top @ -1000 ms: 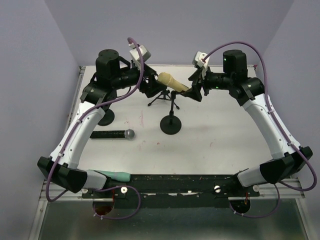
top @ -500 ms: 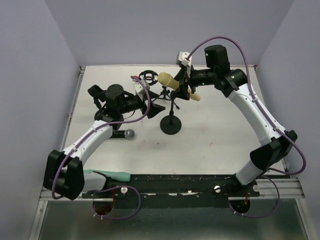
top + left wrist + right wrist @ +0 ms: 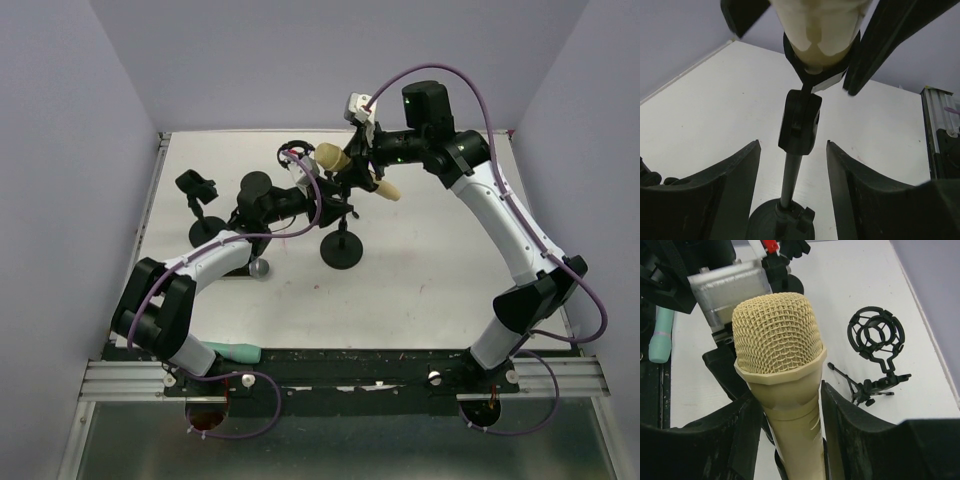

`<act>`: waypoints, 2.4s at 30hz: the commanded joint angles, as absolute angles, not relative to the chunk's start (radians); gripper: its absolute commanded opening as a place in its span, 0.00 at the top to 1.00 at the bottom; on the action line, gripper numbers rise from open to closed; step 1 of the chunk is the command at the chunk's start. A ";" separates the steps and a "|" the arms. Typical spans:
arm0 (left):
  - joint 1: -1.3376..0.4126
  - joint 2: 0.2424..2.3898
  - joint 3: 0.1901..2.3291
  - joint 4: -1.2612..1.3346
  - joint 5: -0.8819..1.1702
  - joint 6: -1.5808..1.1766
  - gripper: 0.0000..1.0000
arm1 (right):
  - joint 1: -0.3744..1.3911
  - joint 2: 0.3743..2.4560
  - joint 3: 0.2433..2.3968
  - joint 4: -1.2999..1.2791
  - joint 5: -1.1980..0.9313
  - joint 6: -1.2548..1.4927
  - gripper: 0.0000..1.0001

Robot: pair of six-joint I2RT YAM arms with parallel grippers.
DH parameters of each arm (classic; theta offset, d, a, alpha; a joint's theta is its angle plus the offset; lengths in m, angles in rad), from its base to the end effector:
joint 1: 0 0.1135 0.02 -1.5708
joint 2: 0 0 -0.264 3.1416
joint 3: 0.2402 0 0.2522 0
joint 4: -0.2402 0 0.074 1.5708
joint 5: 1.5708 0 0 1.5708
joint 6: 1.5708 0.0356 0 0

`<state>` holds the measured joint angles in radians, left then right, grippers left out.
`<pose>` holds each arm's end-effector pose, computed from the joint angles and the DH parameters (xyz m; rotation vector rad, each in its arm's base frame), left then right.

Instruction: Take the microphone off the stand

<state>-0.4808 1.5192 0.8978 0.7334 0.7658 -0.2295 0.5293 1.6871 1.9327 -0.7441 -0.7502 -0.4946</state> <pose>0.2896 -0.1789 0.2945 0.8334 1.3622 -1.1162 0.2998 0.2035 0.4456 -1.3602 1.4844 0.7920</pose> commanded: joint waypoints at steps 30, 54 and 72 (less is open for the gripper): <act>-0.541 1.514 0.894 0.709 0.770 -0.163 1.00 | 0.388 1.703 2.329 -0.532 -0.385 -0.308 0.99; -0.523 1.390 1.529 -0.057 0.529 -0.023 0.01 | 0.388 1.614 1.827 0.187 -0.659 0.269 0.99; -0.422 1.558 1.786 -0.135 0.954 -0.190 0.22 | 0.390 1.697 1.789 0.549 -1.038 0.578 0.99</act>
<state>-0.4263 1.5463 1.7744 -0.1581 0.7910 -0.1150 0.3870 1.6756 1.7805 0.4503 -0.9779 0.5301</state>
